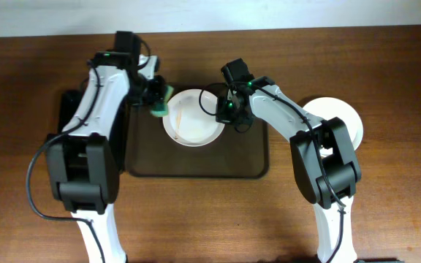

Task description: Clean dirty plates on tray and stack at the side

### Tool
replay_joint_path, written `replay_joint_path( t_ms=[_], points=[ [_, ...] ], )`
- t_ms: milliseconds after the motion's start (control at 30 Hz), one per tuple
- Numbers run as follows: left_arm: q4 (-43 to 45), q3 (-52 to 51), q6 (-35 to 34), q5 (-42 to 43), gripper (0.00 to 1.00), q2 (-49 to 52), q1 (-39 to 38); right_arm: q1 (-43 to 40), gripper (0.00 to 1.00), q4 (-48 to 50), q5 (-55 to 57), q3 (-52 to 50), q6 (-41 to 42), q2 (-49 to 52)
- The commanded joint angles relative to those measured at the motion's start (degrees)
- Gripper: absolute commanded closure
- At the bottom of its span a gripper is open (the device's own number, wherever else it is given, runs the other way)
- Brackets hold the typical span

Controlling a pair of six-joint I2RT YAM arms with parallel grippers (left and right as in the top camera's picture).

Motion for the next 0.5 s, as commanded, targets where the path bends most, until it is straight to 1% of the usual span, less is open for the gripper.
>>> replay_joint_path(
  t_ms=[0, 33, 67, 200, 300, 333, 367, 467],
  points=[
    [2.95, 0.13, 6.14, -2.03, 1.0, 0.79, -6.27, 0.13, 0.96, 0.42, -0.61, -0.42, -0.39, 0.33],
    [3.06, 0.13, 6.16, -6.36, 1.0, 2.03, -8.35, 0.13, 0.96, 0.37, -1.05, -0.42, -0.39, 0.33],
    [3.04, 0.13, 6.27, -8.09, 0.99, 3.26, -9.62, 0.13, 0.96, 0.33, -1.03, -0.42, -0.42, 0.33],
    [3.72, 0.13, 6.47, -10.08, 1.0, 8.26, -10.05, 0.13, 0.96, 0.15, -1.01, -0.42, -0.42, 0.33],
    [4.57, 0.13, 5.53, -16.5, 0.99, 12.59, -10.27, 0.13, 0.96, 0.15, -1.01, -0.42, -0.39, 0.33],
    [5.14, 0.13, 2.73, -21.88, 0.99, 13.07, -10.23, 0.13, 0.96, 0.15, -1.01, -0.42, -0.39, 0.33],
    [6.38, 0.13, 1.7, -25.03, 0.99, 13.11, -10.23, 0.13, 0.96, 0.15, -1.01, -0.42, -0.39, 0.33],
    [14.23, 0.13, 1.66, -29.83, 0.99, 14.16, -10.23, 0.13, 0.96, 0.17, -0.98, -0.42, -0.39, 0.33]
  ],
)
